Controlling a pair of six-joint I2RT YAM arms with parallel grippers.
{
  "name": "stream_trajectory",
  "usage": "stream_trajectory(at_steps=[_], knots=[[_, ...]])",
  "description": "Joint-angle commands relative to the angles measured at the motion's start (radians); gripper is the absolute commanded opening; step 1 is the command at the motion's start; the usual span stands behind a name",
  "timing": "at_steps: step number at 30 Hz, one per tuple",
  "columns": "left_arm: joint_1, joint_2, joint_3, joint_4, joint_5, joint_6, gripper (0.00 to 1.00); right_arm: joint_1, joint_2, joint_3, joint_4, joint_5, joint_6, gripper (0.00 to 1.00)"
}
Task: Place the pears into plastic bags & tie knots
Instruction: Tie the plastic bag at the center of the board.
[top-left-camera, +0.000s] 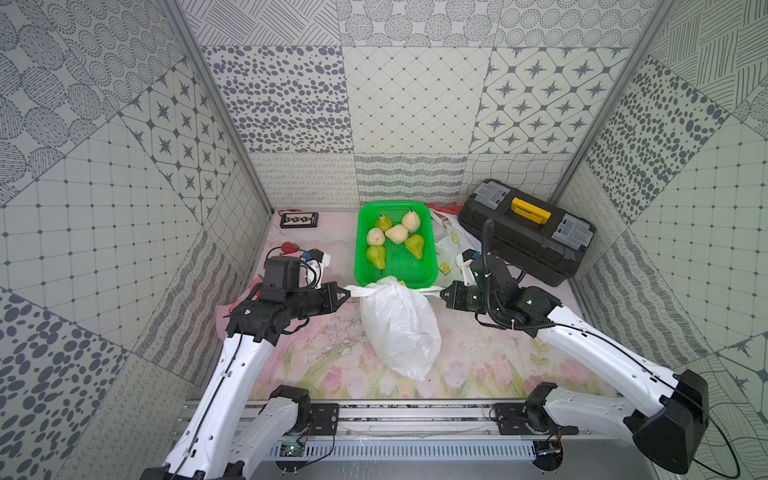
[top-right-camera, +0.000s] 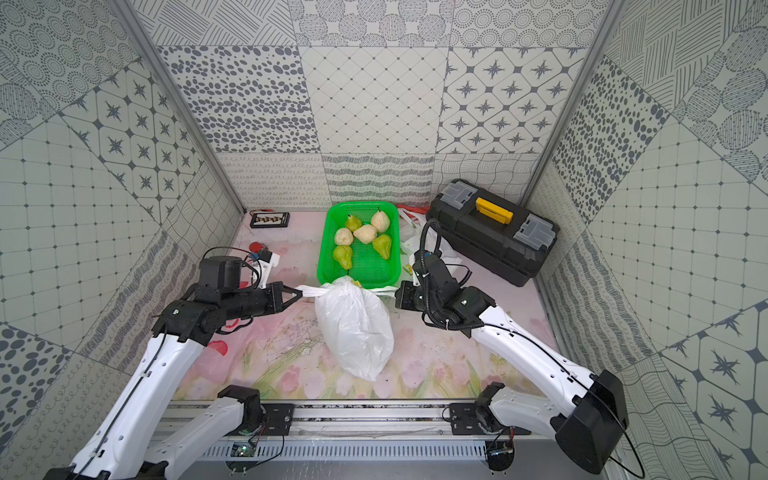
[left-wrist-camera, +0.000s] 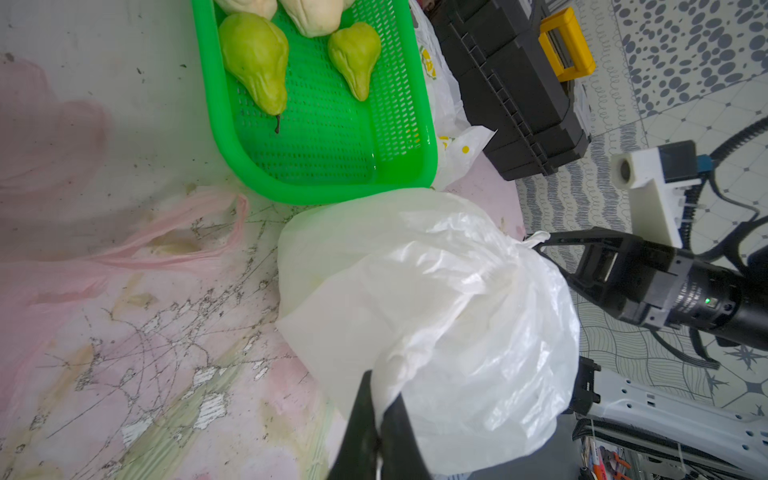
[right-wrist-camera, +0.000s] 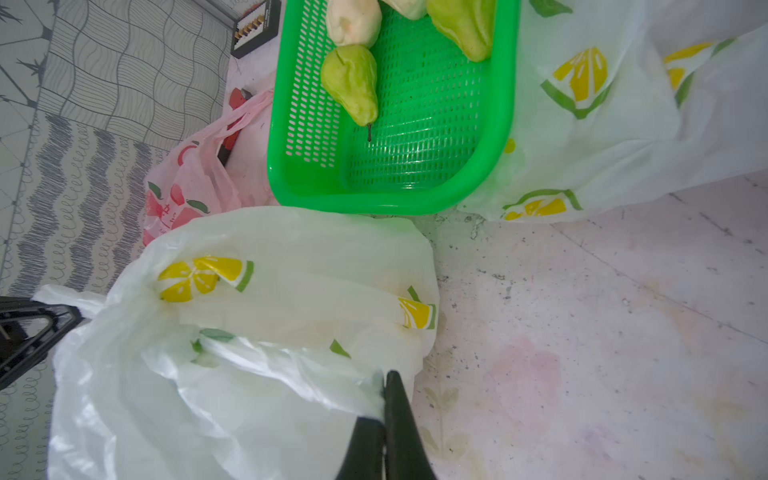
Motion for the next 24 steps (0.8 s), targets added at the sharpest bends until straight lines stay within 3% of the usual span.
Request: stream_trajectory(at_steps=[1,4,7,11,12,15,18,21,24], knots=[[0.053,-0.024,-0.086,-0.046,-0.182,0.019,0.0,-0.112,-0.019,-0.098,-0.186,0.194,-0.035,0.0],[0.053,-0.018,-0.129,-0.023,-0.19,-0.015,0.0,-0.175,-0.02,-0.142,-0.18,0.179,-0.041,0.0],[0.051,-0.014,-0.167,0.043,-0.115,-0.068,0.0,-0.185,-0.009,-0.147,-0.143,0.116,-0.076,0.0],[0.032,-0.038,-0.129,0.124,0.032,-0.139,0.0,-0.103,-0.029,-0.051,-0.15,0.12,-0.125,0.0],[0.028,-0.04,-0.103,0.12,0.051,-0.14,0.0,-0.087,-0.033,-0.021,-0.167,0.127,-0.139,0.07],[0.025,-0.025,-0.037,0.074,0.09,-0.114,0.16,-0.082,-0.018,0.054,-0.237,0.068,-0.173,0.26],[0.026,-0.017,0.003,0.028,0.103,-0.073,0.33,-0.081,-0.003,0.118,-0.315,-0.021,-0.205,0.39],[0.027,-0.019,0.022,0.005,0.077,-0.046,0.44,-0.081,-0.027,0.163,-0.369,-0.06,-0.229,0.45],[0.026,-0.014,0.027,0.015,0.072,-0.041,0.52,-0.075,-0.056,0.233,-0.445,0.038,-0.275,0.48]])
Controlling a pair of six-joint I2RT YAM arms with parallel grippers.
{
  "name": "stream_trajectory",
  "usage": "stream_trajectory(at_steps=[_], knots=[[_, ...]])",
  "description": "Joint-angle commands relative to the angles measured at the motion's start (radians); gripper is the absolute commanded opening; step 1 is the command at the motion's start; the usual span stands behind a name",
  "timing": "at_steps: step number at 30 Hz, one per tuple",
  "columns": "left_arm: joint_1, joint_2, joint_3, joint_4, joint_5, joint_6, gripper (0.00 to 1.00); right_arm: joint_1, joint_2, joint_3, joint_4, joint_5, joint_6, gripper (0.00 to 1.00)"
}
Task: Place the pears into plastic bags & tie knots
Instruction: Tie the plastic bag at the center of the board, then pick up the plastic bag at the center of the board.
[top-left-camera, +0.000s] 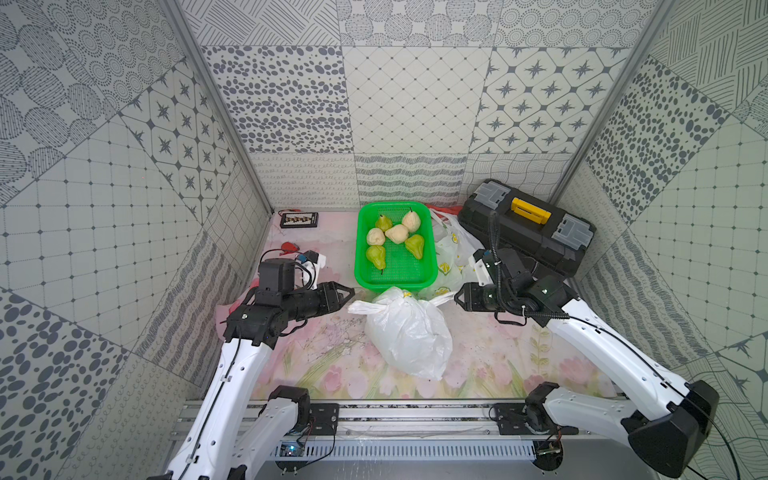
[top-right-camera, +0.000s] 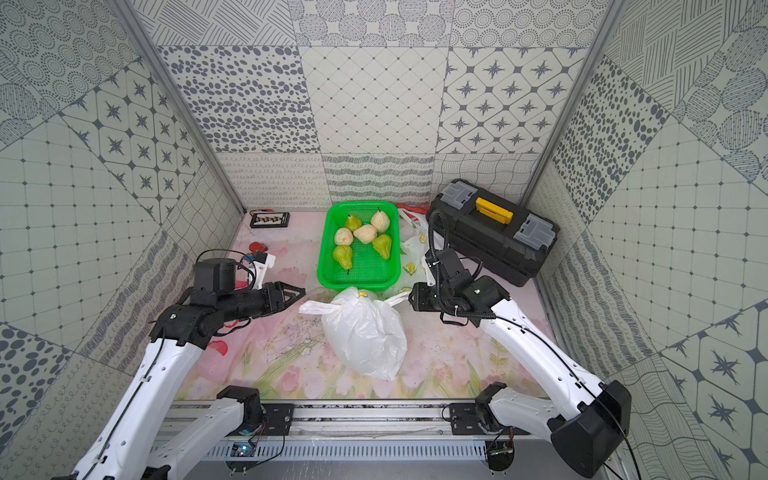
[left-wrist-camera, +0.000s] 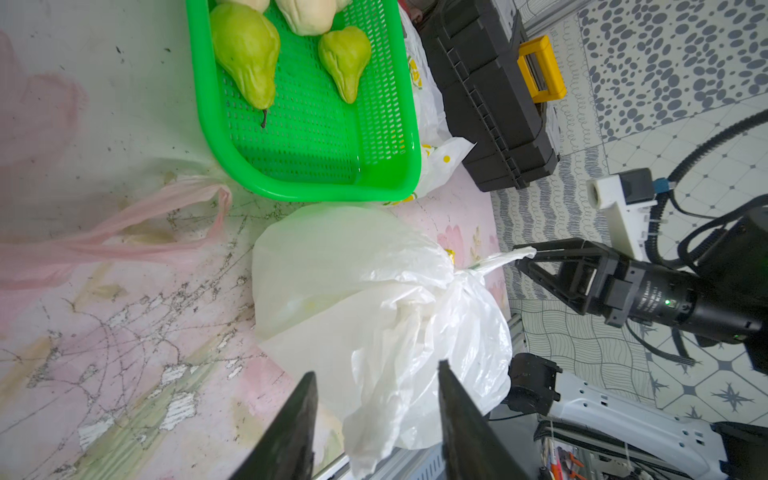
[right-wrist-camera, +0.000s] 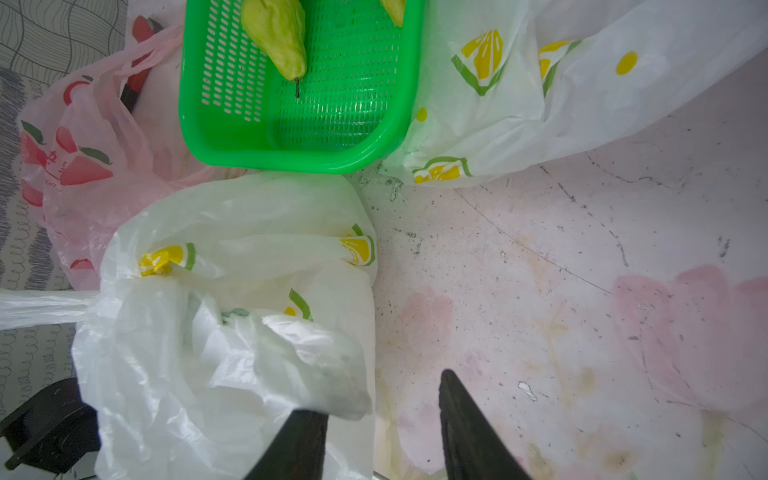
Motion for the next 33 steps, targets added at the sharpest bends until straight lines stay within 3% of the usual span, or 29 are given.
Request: stream_trajectory(at_steps=[1,3,4,5,6,8,9,12,16,22,29,31,33], knots=[[0.0,0.009,0.028,-0.026,-0.014,0.042,0.54,0.003,-0.05,0.097,-0.131,0.105,-0.085,0.5],[-0.001,0.019,0.027,-0.026,-0.04,0.038,0.59,-0.007,-0.071,0.122,-0.133,0.226,-0.049,0.56],[-0.001,0.025,0.026,-0.023,-0.052,0.041,0.6,-0.027,-0.084,0.127,-0.124,0.205,-0.015,0.64],[-0.001,0.032,0.025,-0.017,-0.064,0.041,0.62,-0.065,-0.101,0.114,-0.082,0.096,-0.035,0.71],[0.004,0.039,0.021,-0.006,-0.087,0.037,0.65,-0.101,-0.128,0.082,-0.034,-0.023,-0.054,0.67],[0.015,0.044,0.003,0.012,-0.165,-0.006,0.69,-0.18,-0.165,0.007,0.063,-0.208,-0.028,0.46],[0.026,0.049,-0.004,0.026,-0.168,-0.016,0.71,-0.202,-0.17,-0.02,0.098,-0.262,0.006,0.4],[0.03,0.067,-0.009,0.033,-0.138,-0.03,0.72,-0.179,-0.137,-0.022,0.114,-0.281,0.054,0.43],[0.015,0.065,-0.031,0.026,-0.088,-0.055,0.72,-0.015,-0.057,0.036,0.086,-0.107,0.045,0.61],[-0.087,0.028,-0.074,0.017,-0.142,-0.059,0.72,0.199,0.166,0.197,0.092,0.08,0.018,0.91],[-0.126,0.031,-0.086,0.027,-0.168,-0.071,0.71,0.364,0.465,0.398,-0.047,0.224,-0.034,0.89],[-0.126,0.024,-0.079,0.015,-0.183,-0.054,0.71,0.387,0.5,0.392,-0.058,0.224,-0.017,0.85],[-0.126,0.019,-0.076,0.016,-0.188,-0.046,0.72,0.397,0.51,0.351,-0.026,0.208,-0.003,0.74]])
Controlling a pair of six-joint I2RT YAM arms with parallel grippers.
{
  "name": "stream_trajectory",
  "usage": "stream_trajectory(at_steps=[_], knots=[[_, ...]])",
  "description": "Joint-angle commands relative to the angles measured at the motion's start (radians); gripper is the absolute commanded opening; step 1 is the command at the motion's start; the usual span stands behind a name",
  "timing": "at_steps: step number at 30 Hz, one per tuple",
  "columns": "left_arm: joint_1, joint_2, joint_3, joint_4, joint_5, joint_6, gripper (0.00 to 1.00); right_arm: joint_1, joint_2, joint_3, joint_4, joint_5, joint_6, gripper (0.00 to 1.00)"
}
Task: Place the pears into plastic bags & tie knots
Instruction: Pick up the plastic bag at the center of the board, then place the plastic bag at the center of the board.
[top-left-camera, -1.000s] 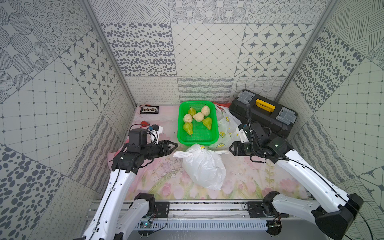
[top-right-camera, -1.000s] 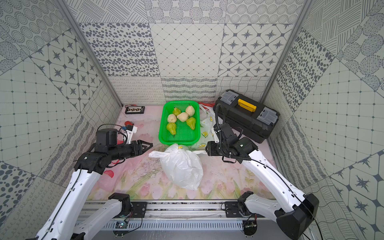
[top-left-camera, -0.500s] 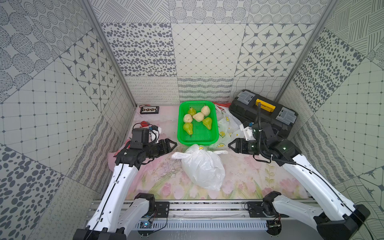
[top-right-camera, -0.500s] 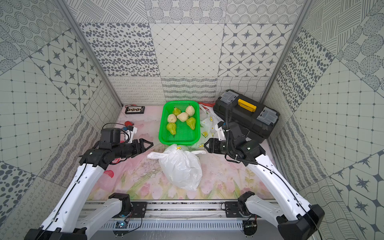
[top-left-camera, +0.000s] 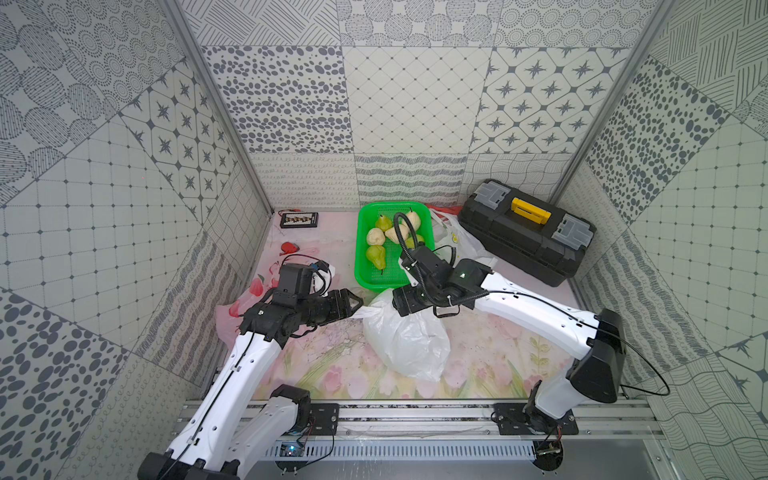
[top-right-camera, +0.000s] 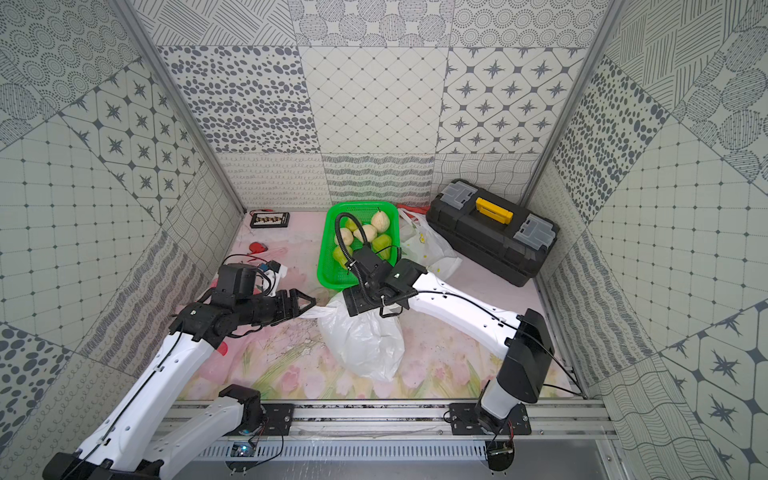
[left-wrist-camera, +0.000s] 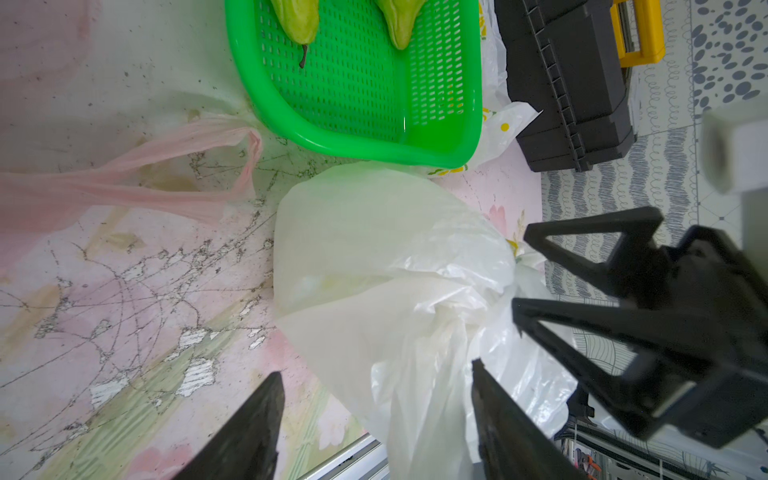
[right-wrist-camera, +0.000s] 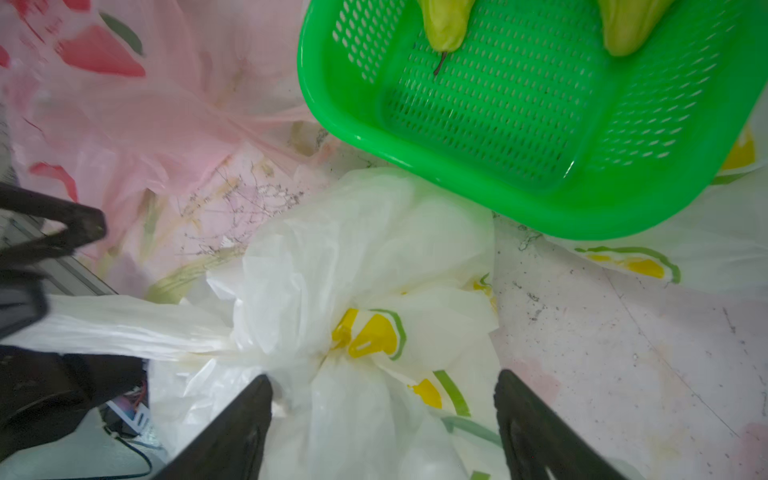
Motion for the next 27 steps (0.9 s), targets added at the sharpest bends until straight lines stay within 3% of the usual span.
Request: stream_trajectory(at_steps=[1,5,8,11,14,18,21,27], knots=[[-0.006,-0.011,0.008,0.014,-0.043,0.018,0.72,0.013,0.011,-0.044,-0.012,0.021,0.011,0.63],[-0.006,0.007,0.025,0.01,-0.036,0.029,0.72,0.013,-0.032,-0.075,-0.007,-0.036,0.024,0.16],[-0.006,0.011,0.048,-0.005,-0.04,0.05,0.72,0.013,-0.137,-0.128,-0.014,-0.111,0.084,0.0],[-0.005,0.007,0.063,0.004,-0.045,0.06,0.71,0.012,-0.251,-0.188,-0.043,-0.138,0.155,0.0],[-0.005,0.011,0.077,0.013,-0.044,0.074,0.71,-0.006,-0.365,-0.233,-0.118,-0.07,0.213,0.0],[-0.005,0.051,0.1,0.021,-0.003,0.084,0.7,-0.13,-0.475,-0.256,-0.229,-0.032,0.27,0.0],[-0.005,0.09,0.115,0.022,0.012,0.097,0.69,-0.28,-0.566,-0.266,-0.268,-0.026,0.266,0.0],[-0.005,0.138,0.122,0.027,0.015,0.121,0.68,-0.691,-0.637,-0.251,-0.348,0.015,0.086,0.0]])
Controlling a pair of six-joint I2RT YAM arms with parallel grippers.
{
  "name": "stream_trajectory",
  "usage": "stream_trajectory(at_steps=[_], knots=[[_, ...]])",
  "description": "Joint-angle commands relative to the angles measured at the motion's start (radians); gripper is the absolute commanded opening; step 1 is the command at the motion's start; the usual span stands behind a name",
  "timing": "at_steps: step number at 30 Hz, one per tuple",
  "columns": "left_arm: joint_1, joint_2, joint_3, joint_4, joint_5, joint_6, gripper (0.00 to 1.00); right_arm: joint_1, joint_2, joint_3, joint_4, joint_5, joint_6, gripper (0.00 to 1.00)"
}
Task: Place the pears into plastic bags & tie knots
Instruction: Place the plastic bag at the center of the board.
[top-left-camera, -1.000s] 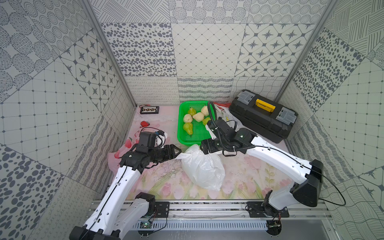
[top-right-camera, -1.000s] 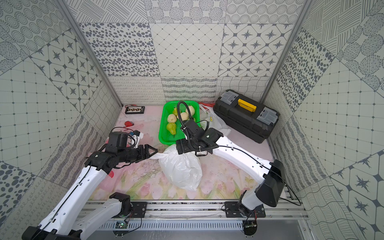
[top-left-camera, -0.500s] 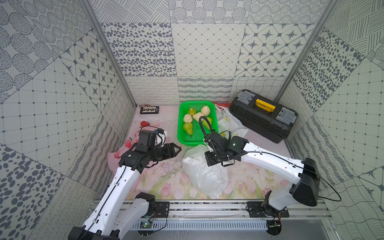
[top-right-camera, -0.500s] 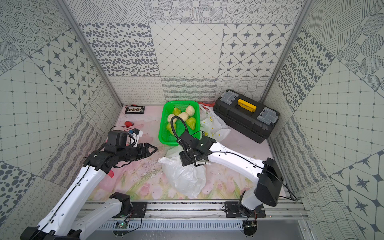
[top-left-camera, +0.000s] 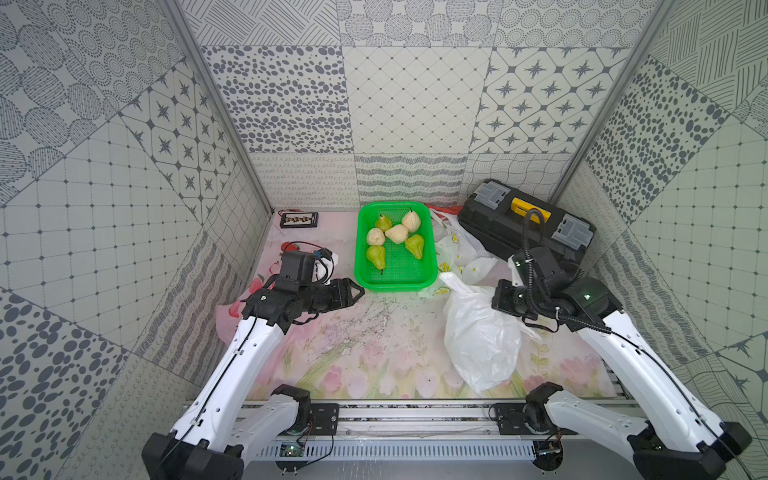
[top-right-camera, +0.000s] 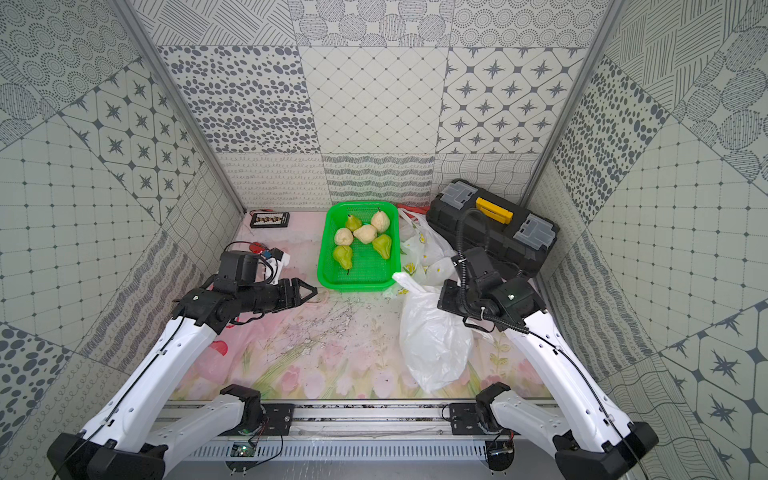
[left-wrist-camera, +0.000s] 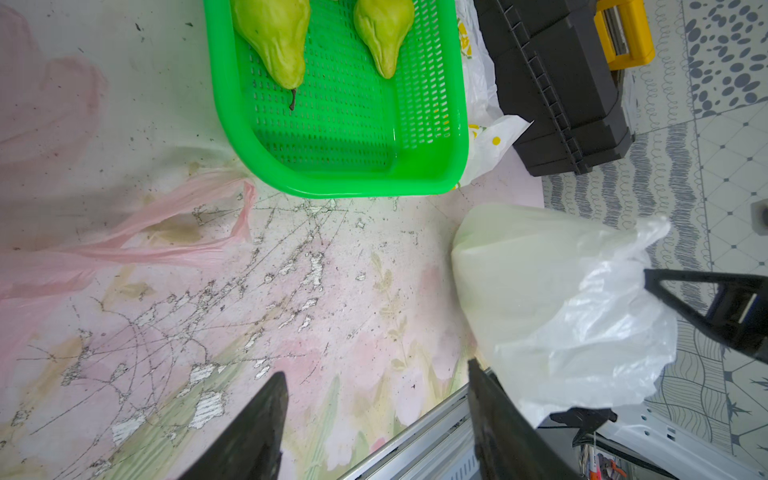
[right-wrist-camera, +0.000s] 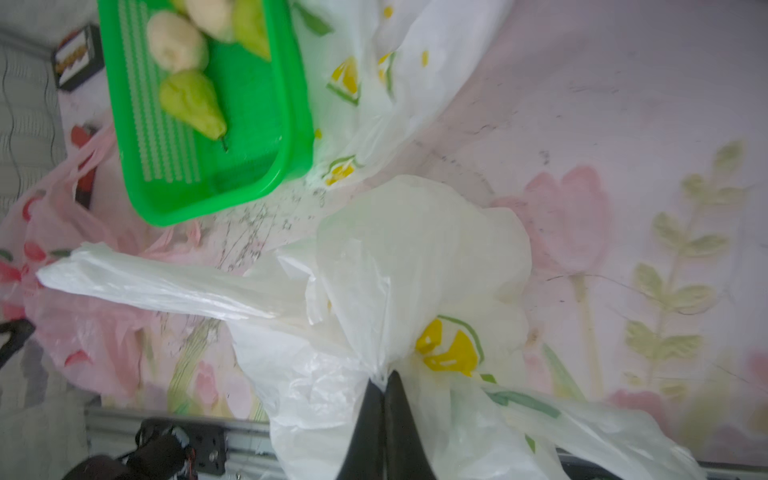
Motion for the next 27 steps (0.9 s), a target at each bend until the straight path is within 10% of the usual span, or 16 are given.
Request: stream_trajectory(at_steps=[1,7,11,14,21,27], knots=[[-0.003,0.027,0.007,0.033,0.027,0.047,0.68,-0.169,-0.004,0.005,-0.04,0.059,-0.112,0.0],[-0.004,0.051,-0.001,0.05,0.04,0.021,0.65,-0.451,0.056,-0.089,0.136,0.079,-0.142,0.0],[-0.004,0.098,0.047,0.028,0.01,0.03,0.65,-0.461,0.115,-0.091,0.13,0.129,-0.182,0.58],[-0.008,0.152,0.079,0.048,0.005,0.02,0.64,-0.451,0.091,-0.045,0.084,0.213,-0.223,0.7],[-0.14,0.294,0.175,0.061,-0.12,0.01,0.62,-0.184,0.181,0.157,0.013,0.477,-0.26,0.77],[-0.248,0.332,0.221,0.088,-0.221,-0.025,0.62,0.03,0.378,0.225,0.195,0.295,-0.176,0.83]])
